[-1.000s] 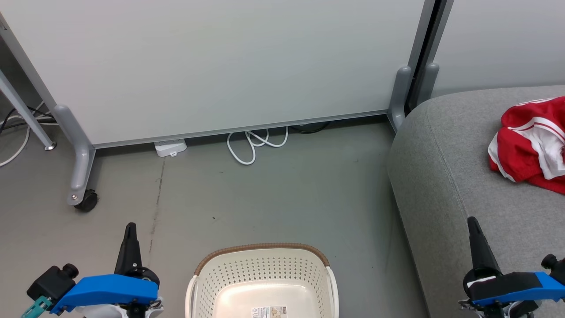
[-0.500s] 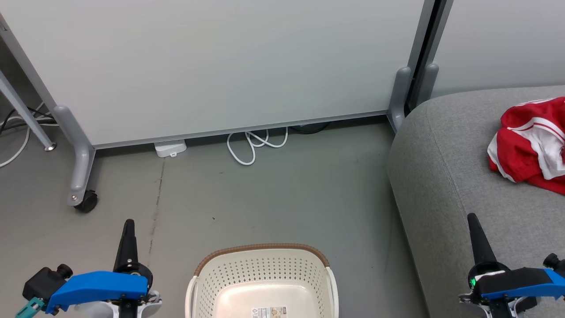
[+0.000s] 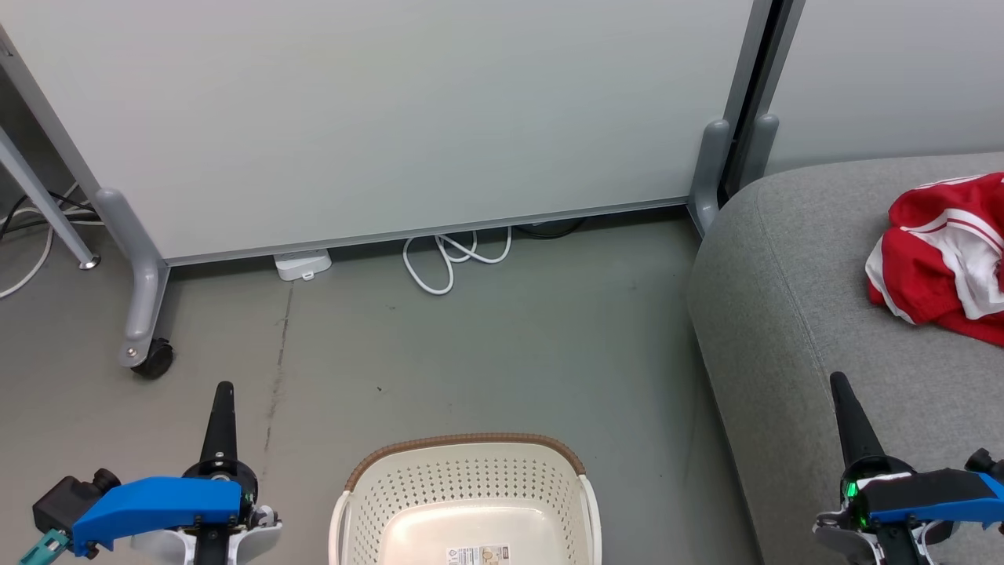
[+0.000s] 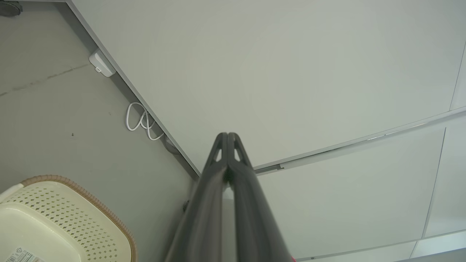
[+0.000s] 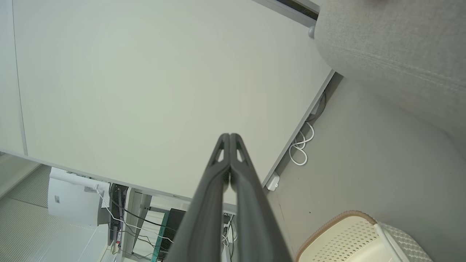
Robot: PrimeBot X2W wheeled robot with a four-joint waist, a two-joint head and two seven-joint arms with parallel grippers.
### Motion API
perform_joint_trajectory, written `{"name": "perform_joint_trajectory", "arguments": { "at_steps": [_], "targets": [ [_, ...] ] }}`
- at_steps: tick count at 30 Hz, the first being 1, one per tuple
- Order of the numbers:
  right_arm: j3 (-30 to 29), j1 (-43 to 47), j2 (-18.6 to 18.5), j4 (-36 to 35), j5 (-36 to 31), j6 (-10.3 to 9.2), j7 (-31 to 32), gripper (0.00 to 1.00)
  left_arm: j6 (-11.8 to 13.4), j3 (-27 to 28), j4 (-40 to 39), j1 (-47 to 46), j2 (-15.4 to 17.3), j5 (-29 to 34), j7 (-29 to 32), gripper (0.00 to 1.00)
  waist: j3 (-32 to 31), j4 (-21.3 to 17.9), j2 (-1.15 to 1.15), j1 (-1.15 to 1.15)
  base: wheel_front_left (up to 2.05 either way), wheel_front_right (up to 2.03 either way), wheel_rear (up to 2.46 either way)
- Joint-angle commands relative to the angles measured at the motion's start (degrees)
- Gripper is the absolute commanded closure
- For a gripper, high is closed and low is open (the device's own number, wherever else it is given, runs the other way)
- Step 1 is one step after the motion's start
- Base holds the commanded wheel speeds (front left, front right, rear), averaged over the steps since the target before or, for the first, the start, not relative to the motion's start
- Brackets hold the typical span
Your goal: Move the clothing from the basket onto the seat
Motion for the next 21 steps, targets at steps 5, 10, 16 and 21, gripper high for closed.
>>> {"name": "perform_joint_trajectory", "arguments": {
  "at_steps": [5, 10, 16, 21],
  "targets": [
    [-0.2, -1.4, 0.0, -0.2, 3.9, 0.03, 1.0, 1.00, -0.5, 0.5, -0.6, -1.2, 0.0, -3.9, 1.0, 1.00, 0.0, 0.0, 0.00, 0.00, 0.00, 0.00, 0.00],
    [-0.3, -1.6, 0.0, -0.1, 6.5, 0.03, 1.7, 1.00, -0.7, 0.8, -0.7, -1.3, 0.0, -6.5, 1.6, 1.00, -0.1, 0.0, 0.00, 0.00, 0.00, 0.00, 0.00],
    [-0.4, -1.9, 0.0, -0.1, 9.4, 0.03, 2.4, 1.00, -0.8, 1.2, -0.8, -1.5, 0.0, -9.4, 2.3, 1.00, -0.1, 0.0, 0.00, 0.00, 0.00, 0.00, 0.00],
    [-0.5, -1.8, 0.0, 0.0, 11.8, 0.04, 2.9, 1.00, -0.9, 1.4, -0.9, -1.7, 0.0, -11.9, 2.9, 1.00, -0.2, -0.1, 0.00, 0.00, 0.00, 0.00, 0.00]
  ]
}}
